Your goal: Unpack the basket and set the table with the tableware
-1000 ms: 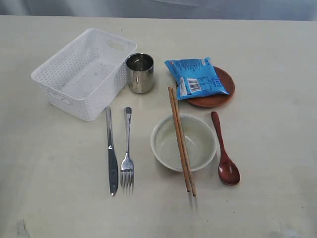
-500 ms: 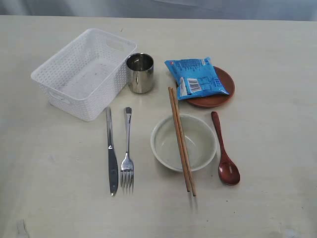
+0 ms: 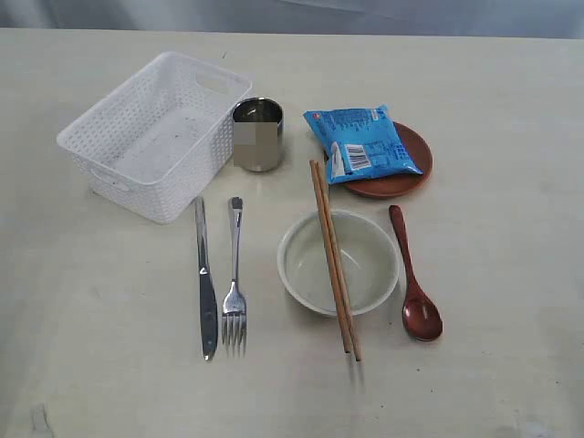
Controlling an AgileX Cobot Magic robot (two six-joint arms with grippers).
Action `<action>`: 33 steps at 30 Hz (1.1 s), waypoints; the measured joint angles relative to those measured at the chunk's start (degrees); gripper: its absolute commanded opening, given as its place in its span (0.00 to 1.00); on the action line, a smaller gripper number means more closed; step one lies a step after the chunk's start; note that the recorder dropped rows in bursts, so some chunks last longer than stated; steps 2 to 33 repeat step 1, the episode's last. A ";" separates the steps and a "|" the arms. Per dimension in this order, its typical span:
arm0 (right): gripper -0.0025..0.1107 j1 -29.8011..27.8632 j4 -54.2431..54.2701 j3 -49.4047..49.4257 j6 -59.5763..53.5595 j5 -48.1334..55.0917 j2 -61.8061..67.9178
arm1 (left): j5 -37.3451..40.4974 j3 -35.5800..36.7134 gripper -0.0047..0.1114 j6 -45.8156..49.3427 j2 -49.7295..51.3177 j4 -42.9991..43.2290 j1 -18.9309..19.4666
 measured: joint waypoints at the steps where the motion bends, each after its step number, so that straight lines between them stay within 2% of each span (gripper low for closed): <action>1: 0.03 0.00 0.00 0.00 0.00 0.00 0.00 | 0.00 0.00 0.04 0.00 0.00 0.00 0.00; 33: 0.03 0.00 0.00 0.00 0.00 0.00 0.00 | 0.00 0.00 0.04 0.00 0.00 0.00 0.00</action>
